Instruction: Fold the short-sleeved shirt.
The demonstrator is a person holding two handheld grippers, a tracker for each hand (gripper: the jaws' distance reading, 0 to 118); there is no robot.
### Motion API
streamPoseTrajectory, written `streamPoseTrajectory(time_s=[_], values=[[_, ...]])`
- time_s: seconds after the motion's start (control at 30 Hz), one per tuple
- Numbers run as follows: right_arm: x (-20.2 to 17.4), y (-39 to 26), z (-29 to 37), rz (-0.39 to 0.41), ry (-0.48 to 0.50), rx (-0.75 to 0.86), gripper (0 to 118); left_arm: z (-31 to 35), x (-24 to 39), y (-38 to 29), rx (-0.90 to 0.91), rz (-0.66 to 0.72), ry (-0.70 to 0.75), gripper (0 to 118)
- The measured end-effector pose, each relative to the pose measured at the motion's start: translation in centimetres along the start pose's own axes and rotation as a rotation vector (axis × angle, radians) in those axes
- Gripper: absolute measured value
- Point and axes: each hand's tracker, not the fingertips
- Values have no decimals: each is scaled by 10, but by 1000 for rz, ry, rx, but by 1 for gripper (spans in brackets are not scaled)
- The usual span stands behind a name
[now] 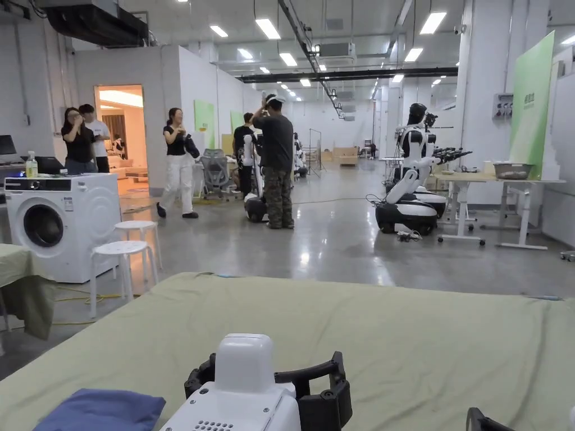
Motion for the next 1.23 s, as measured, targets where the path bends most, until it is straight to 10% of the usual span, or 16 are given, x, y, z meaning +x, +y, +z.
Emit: streamPoseTrajectory(time_s=[1.23], values=[[6, 4, 10, 1, -87, 56, 118, 4, 6, -1, 2, -13, -1, 118]])
